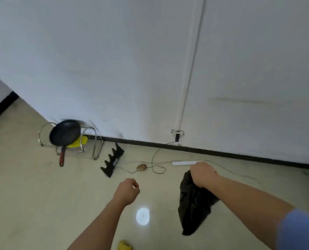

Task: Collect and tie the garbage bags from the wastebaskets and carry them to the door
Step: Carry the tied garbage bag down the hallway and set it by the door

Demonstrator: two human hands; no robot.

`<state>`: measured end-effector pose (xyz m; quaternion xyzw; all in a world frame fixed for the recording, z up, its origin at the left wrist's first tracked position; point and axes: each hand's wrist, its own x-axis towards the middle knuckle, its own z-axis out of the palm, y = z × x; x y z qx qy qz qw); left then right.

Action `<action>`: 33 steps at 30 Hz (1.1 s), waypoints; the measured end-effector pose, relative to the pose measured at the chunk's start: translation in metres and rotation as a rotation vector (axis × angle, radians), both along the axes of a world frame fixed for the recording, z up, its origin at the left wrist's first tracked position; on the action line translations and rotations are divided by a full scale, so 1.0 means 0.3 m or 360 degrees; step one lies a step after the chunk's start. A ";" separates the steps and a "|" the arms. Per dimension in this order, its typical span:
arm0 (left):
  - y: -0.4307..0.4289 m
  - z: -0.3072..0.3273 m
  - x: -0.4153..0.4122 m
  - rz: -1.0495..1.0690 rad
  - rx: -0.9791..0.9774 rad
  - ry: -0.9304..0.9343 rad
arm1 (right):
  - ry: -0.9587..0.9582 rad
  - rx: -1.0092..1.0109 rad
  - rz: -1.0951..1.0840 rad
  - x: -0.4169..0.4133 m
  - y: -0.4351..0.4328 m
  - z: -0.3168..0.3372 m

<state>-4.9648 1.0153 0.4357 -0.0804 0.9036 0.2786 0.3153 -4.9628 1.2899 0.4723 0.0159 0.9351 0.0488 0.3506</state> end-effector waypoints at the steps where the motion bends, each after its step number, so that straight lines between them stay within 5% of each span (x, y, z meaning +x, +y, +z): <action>1: -0.111 0.006 -0.003 0.0065 -0.0013 0.0015 | -0.0050 0.0083 0.0089 -0.050 -0.096 0.006; 9: -1.040 0.039 -0.063 0.0503 -0.0027 -0.0005 | -0.0144 0.0548 0.1008 -0.406 -1.044 0.088; 22: -2.087 0.169 -0.327 0.1051 -0.0088 0.0094 | 0.0366 -0.0072 0.1285 -1.009 -2.275 0.123; 33: -2.861 0.283 -0.734 0.1400 -0.0077 0.0114 | 0.0152 -0.0405 0.1313 -1.570 -3.260 0.176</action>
